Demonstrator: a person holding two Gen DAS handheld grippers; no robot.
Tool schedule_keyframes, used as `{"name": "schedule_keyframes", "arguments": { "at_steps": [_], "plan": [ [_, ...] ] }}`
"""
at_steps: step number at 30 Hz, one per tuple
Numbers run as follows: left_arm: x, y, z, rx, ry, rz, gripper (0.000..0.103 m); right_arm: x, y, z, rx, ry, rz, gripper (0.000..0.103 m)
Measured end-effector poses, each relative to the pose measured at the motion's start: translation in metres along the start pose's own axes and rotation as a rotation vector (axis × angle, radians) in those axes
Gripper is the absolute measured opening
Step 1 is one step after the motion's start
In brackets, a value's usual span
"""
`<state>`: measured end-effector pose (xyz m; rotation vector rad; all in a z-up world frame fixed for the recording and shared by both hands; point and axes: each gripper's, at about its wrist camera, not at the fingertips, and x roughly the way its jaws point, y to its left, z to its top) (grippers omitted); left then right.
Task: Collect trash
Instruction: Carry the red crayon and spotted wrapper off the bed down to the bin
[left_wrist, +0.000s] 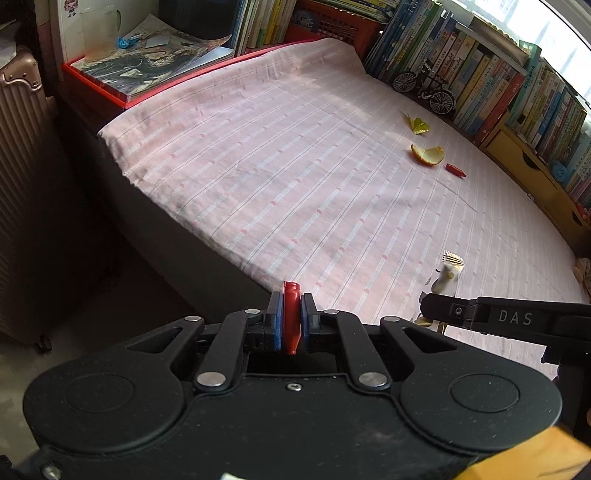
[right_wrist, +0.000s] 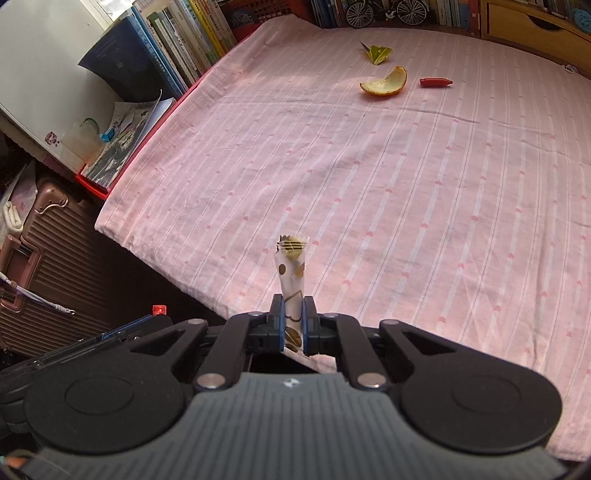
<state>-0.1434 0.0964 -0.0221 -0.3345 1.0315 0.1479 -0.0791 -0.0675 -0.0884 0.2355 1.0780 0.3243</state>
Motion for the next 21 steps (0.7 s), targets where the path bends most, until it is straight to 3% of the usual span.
{"name": "schedule_keyframes", "arguments": {
  "at_steps": [21],
  "plan": [
    [-0.012, 0.052, -0.063, -0.047, 0.103, 0.019, 0.009, 0.006, 0.012, -0.071, 0.01, 0.08, 0.029, 0.012]
  ]
}}
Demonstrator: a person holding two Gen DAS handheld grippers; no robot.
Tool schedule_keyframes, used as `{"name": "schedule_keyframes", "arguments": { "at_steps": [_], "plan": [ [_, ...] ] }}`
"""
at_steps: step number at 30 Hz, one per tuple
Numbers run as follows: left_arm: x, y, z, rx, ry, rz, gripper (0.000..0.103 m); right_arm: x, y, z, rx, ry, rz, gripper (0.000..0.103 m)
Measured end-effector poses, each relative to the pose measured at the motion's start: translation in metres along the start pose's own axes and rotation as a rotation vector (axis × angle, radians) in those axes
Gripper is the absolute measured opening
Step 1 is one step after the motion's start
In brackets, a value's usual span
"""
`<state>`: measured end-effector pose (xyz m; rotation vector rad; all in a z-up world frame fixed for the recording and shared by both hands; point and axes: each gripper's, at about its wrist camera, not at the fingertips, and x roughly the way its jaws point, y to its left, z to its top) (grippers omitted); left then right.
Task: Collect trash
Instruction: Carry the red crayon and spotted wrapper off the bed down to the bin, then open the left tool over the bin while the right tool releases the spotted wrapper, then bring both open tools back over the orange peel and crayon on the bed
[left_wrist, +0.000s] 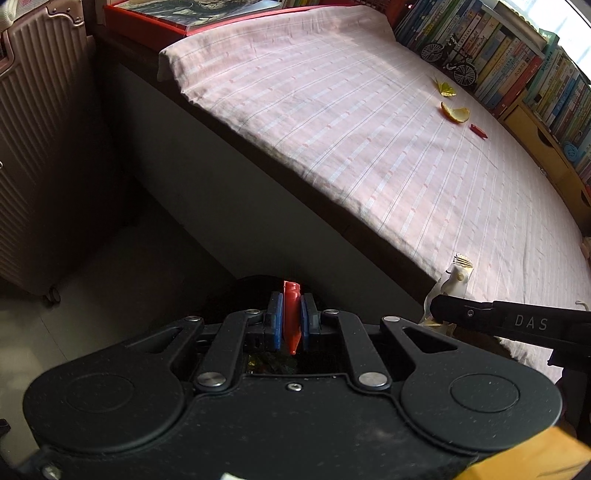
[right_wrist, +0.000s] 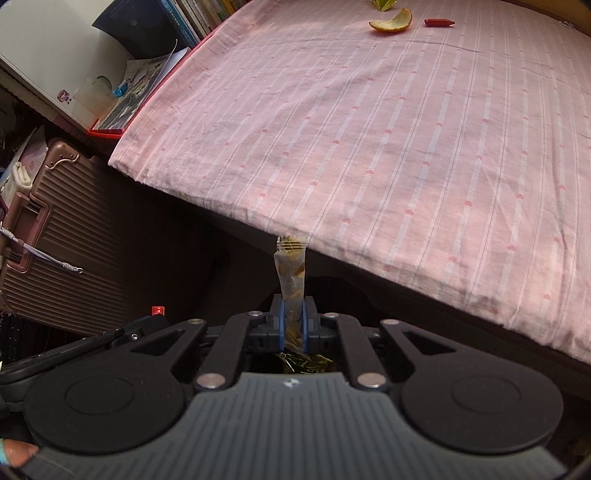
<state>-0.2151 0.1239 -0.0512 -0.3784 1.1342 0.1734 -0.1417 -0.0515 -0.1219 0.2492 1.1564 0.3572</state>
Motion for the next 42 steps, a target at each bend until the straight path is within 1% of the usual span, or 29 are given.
{"name": "schedule_keyframes", "arguments": {
  "at_steps": [6, 13, 20, 21, 22, 23, 24, 27, 30, 35, 37, 42],
  "plan": [
    [0.004, 0.004, -0.009, 0.002, 0.032, 0.003, 0.009, 0.006, 0.005, -0.008, -0.015, 0.035, 0.006, 0.013],
    [0.006, 0.007, -0.011, 0.003, 0.046, -0.002, 0.01, 0.012, 0.01, -0.012, -0.035, 0.065, 0.007, 0.014],
    [0.009, 0.008, -0.008, -0.018, 0.05, 0.008, 0.012, 0.016, 0.014, -0.014, -0.043, 0.088, 0.01, 0.022],
    [0.009, 0.008, -0.008, -0.02, 0.05, 0.009, 0.013, 0.017, 0.014, -0.014, -0.045, 0.089, 0.01, 0.025],
    [0.01, 0.008, -0.008, -0.022, 0.049, 0.01, 0.013, 0.017, 0.015, -0.014, -0.048, 0.092, 0.01, 0.03],
    [0.01, 0.007, -0.008, -0.025, 0.048, 0.011, 0.013, 0.017, 0.015, -0.014, -0.052, 0.093, 0.012, 0.039],
    [0.011, 0.007, -0.008, -0.027, 0.047, 0.012, 0.013, 0.018, 0.016, -0.013, -0.054, 0.094, 0.014, 0.044],
    [0.012, 0.006, -0.006, -0.026, 0.043, 0.015, 0.014, 0.019, 0.017, -0.013, -0.059, 0.1, 0.017, 0.048],
    [0.012, 0.006, -0.004, -0.026, 0.039, 0.019, 0.019, 0.018, 0.019, -0.012, -0.065, 0.097, 0.016, 0.05],
    [0.014, 0.004, 0.003, -0.023, 0.03, 0.026, 0.029, 0.015, 0.017, -0.01, -0.06, 0.088, 0.013, 0.052],
    [0.013, 0.001, 0.007, -0.023, 0.02, 0.027, 0.036, 0.012, 0.015, -0.008, -0.058, 0.08, 0.012, 0.053],
    [0.009, -0.01, 0.023, -0.01, -0.014, 0.026, 0.044, 0.001, 0.009, 0.004, -0.043, 0.035, 0.009, 0.054]
  ]
}}
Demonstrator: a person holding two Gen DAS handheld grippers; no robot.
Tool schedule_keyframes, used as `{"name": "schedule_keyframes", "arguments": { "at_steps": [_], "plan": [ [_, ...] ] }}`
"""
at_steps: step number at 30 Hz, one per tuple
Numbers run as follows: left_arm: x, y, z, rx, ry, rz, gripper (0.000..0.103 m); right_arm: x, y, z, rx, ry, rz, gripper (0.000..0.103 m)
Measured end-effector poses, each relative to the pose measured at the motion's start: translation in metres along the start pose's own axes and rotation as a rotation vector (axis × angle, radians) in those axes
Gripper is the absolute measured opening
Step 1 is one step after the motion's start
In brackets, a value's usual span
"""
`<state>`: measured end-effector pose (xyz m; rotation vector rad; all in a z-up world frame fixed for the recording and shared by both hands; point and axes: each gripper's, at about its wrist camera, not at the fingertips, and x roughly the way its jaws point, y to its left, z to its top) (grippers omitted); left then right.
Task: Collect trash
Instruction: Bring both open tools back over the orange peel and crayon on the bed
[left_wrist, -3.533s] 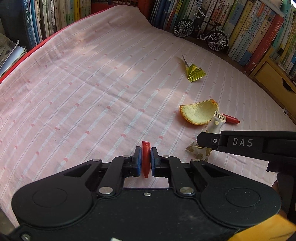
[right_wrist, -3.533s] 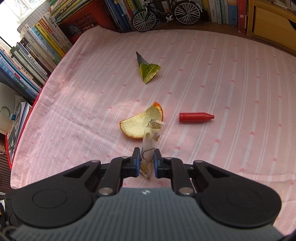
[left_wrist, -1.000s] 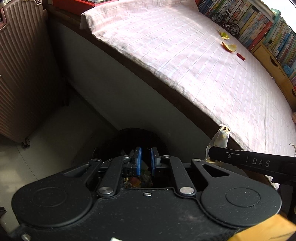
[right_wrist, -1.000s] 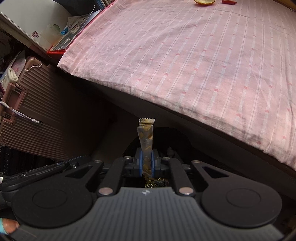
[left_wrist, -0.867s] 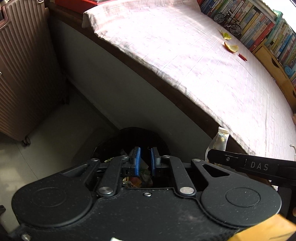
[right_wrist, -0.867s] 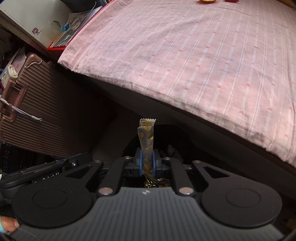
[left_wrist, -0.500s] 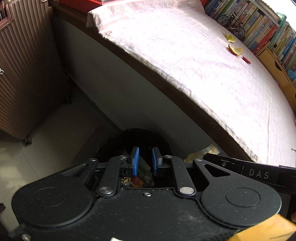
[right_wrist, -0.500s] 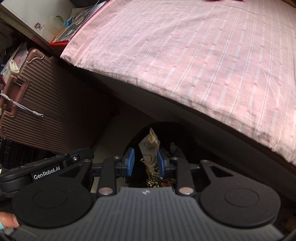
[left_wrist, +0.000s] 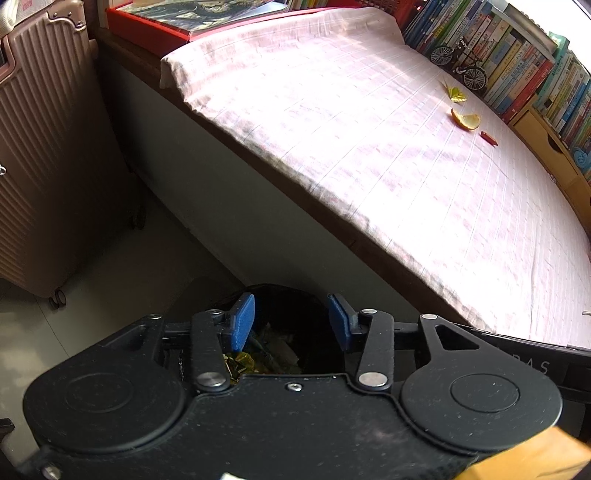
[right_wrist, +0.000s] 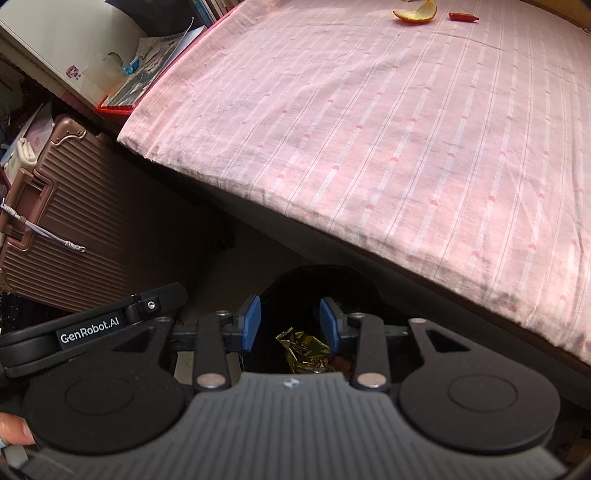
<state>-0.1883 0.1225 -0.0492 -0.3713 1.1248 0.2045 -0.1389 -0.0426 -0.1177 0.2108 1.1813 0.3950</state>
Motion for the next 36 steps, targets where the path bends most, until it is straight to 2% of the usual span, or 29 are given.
{"name": "schedule_keyframes", "arguments": {
  "at_steps": [9, 17, 23, 27, 36],
  "plan": [
    [-0.006, -0.05, 0.049, 0.052, -0.081, -0.039, 0.058, -0.039, -0.035, 0.046, 0.077, -0.164, -0.051, 0.054],
    [0.018, -0.13, 0.097, 0.122, -0.1, -0.083, 0.071, -0.063, -0.091, 0.101, 0.151, -0.279, -0.163, 0.054],
    [0.053, -0.194, 0.136, 0.169, -0.108, -0.096, 0.079, -0.062, -0.139, 0.144, 0.188, -0.315, -0.23, 0.054],
    [0.089, -0.235, 0.171, 0.169, -0.114, -0.077, 0.082, -0.056, -0.17, 0.172, 0.197, -0.326, -0.249, 0.055],
    [0.177, -0.298, 0.232, 0.126, -0.091, -0.035, 0.083, -0.035, -0.219, 0.21, 0.183, -0.281, -0.27, 0.059]
  ]
}}
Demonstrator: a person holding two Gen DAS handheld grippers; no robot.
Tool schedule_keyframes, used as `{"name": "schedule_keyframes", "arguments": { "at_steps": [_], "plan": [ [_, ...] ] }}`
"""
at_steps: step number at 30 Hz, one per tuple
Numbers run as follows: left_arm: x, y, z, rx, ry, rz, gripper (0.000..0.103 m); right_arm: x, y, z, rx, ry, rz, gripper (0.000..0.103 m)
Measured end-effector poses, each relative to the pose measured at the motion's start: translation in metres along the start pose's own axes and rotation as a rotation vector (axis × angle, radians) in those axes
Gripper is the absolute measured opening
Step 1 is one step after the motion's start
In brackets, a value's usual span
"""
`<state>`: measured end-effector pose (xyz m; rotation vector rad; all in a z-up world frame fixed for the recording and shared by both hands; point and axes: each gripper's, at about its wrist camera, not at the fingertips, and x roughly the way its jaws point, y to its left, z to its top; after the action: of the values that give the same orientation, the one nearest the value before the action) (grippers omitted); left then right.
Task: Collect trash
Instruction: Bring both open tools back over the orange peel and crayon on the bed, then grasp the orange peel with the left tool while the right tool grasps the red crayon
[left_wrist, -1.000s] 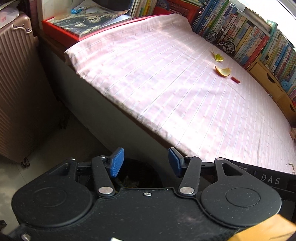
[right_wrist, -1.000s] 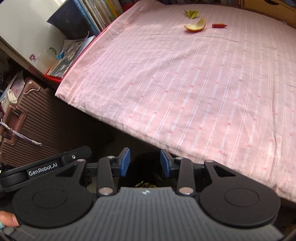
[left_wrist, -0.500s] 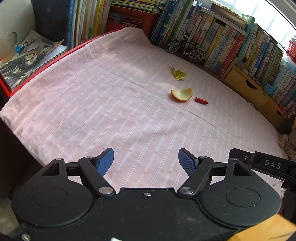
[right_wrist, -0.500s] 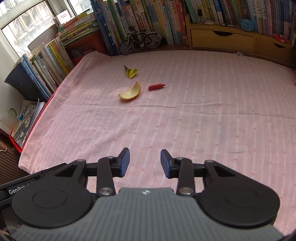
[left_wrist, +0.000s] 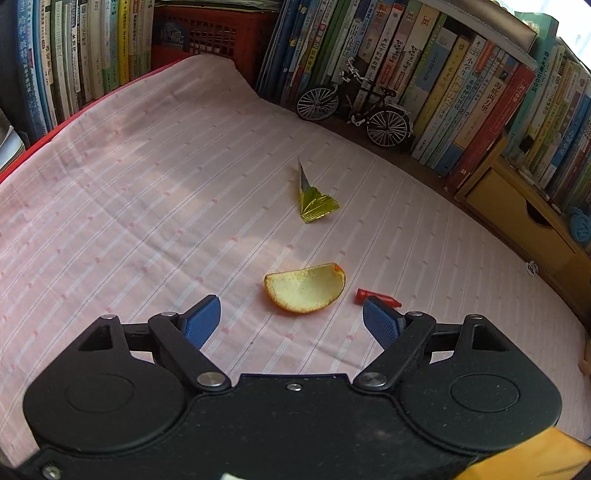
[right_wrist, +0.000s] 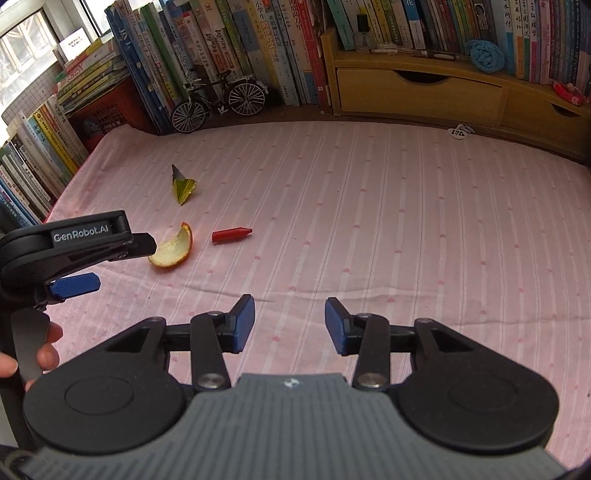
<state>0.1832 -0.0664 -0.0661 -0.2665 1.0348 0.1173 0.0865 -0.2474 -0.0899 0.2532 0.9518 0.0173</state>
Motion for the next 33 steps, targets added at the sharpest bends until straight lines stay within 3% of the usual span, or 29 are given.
{"name": "schedule_keyframes", "arguments": {
  "at_steps": [5, 12, 16, 21, 27, 33],
  "plan": [
    [0.028, -0.01, 0.009, 0.008, -0.017, 0.01, 0.084, 0.02, -0.006, 0.017, -0.033, -0.001, 0.012, 0.062],
    [0.057, -0.011, 0.006, 0.007, 0.029, 0.031, 0.083, 0.047, 0.0, 0.033, -0.06, 0.003, 0.027, 0.063],
    [0.062, -0.006, 0.003, -0.017, 0.024, -0.034, 0.058, 0.059, 0.008, 0.037, -0.062, -0.005, 0.03, 0.063],
    [0.05, 0.003, 0.007, 0.001, -0.008, -0.074, 0.04, 0.077, 0.025, 0.042, -0.07, -0.011, 0.036, 0.063],
    [0.035, 0.023, 0.013, -0.025, -0.033, -0.04, 0.035, 0.096, 0.049, 0.047, -0.092, -0.01, 0.065, 0.066],
    [0.024, 0.041, 0.012, -0.049, -0.046, 0.003, 0.034, 0.11, 0.069, 0.05, -0.127, 0.007, 0.027, 0.066]
  ]
}}
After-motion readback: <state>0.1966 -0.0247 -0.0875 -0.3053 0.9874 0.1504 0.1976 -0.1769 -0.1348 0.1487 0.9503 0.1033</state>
